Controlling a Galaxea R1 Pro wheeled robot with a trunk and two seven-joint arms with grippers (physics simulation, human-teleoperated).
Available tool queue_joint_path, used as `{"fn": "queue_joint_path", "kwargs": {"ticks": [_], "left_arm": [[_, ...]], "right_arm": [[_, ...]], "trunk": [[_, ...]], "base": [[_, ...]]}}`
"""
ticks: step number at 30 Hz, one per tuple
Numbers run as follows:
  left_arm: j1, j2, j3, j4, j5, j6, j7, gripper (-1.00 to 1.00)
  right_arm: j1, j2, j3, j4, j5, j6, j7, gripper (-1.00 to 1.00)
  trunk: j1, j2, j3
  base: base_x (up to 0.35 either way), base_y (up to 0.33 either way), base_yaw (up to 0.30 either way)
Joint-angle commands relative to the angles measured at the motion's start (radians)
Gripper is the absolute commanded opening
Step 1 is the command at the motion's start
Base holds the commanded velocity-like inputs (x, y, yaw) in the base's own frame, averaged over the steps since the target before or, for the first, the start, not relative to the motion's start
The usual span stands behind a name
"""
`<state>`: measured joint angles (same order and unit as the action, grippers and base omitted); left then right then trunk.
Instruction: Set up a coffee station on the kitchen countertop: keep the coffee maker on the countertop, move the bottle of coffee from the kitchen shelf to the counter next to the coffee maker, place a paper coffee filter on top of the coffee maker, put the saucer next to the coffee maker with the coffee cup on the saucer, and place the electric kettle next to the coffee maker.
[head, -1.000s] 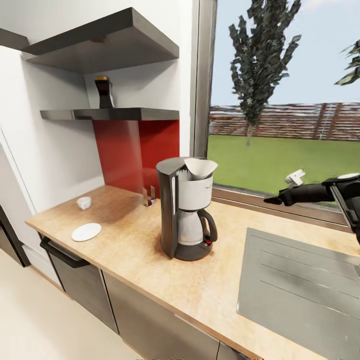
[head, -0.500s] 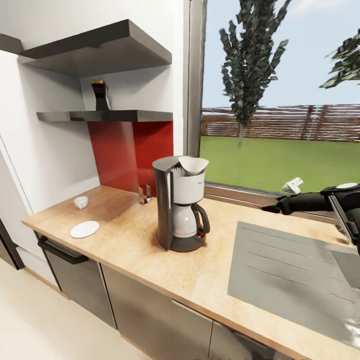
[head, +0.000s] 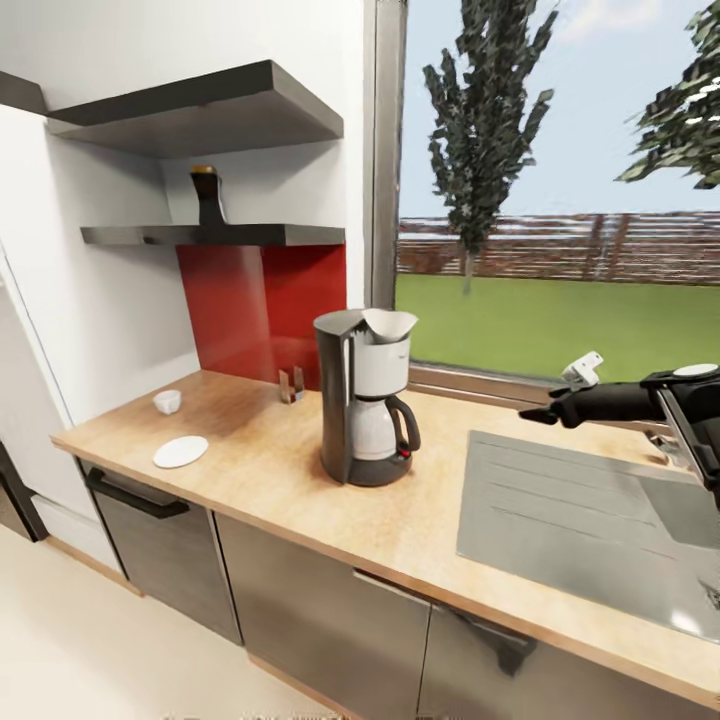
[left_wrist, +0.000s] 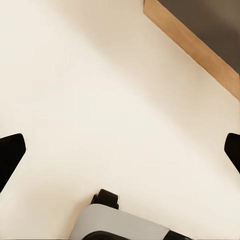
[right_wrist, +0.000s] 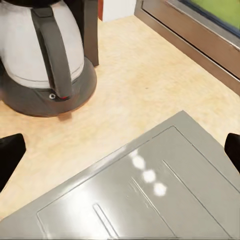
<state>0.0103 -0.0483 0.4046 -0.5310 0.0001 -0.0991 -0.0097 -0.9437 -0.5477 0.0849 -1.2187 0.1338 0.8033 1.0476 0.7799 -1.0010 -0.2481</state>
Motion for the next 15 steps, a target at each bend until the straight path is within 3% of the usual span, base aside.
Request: {"fn": "queue_joint_path", "kwargs": {"ticks": [1, 15], "left_arm": [[0.0, -0.001, 0.003, -0.001, 0.0, -0.001, -0.001, 1.0], [0.0, -0.001, 0.002, 0.001, 0.0, -0.001, -0.001, 1.0]], "right_arm": [[-0.001, 0.0, 0.001, -0.002, 0.009, 0.002, 0.009, 1.0], [0.045, 0.0, 0.001, -0.054, 0.007, 0.001, 0.013, 1.0]], "trunk": [[0.0, -0.001, -0.001], [0.0, -0.001, -0.001]], "base": [[-0.248, 0.161, -0.002], [-0.202, 0.086, 0.0]]}}
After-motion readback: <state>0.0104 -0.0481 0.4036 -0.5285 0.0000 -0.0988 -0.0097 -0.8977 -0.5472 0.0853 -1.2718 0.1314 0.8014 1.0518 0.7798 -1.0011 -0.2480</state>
